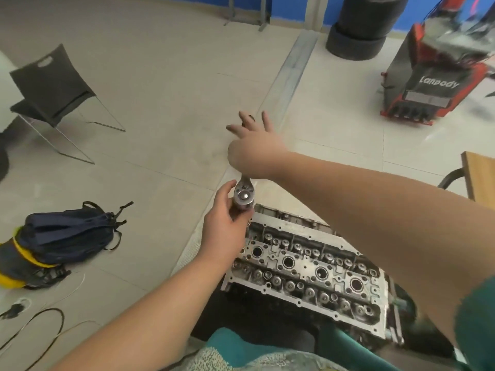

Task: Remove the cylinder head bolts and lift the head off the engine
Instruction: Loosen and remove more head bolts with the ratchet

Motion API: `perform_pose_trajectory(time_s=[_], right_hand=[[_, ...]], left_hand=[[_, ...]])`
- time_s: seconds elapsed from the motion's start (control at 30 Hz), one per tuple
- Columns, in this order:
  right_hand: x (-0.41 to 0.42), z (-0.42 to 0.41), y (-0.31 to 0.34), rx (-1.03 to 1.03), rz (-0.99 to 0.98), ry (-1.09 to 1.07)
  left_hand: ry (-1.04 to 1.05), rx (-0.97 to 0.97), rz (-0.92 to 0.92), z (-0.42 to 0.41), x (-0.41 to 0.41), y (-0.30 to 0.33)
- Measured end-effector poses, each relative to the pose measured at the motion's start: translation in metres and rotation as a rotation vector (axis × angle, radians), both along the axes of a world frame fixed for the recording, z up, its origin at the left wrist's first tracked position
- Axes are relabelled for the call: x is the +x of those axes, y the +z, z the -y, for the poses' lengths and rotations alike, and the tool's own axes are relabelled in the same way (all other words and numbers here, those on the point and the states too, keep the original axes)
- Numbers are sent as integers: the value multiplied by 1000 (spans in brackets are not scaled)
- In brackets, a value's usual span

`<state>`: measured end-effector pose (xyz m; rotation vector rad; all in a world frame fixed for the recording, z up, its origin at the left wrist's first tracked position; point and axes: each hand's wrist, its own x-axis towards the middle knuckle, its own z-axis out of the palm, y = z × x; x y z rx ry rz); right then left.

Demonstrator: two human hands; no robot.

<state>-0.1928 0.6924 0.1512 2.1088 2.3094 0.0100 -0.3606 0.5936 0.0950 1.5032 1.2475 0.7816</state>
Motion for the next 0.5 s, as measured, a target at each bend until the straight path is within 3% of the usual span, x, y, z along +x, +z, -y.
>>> perform_pose_trajectory(time_s=[0.07,0.2,0.27,0.33,0.43,0.5], right_hand=[[7,25,10,-40,70,143],[18,63,45,-306,80,-37],[13,83,46,-474,-147,-212],[-1,101,39,-593,-505,-415],[-18,116,24,-570,-1009,-738],[-24,118,18,-518,-1109,-800]], left_hand=[[-28,-5,22,-13,-5,-2],[-58,-5,97,-27,-11,-7],[-69,-5,140,-29,-9,-7],[-90,-17,162,-28,-4,-7],[-85,-35,195,-27,-1,-7],[-72,-35,192,-25,-4,-7]])
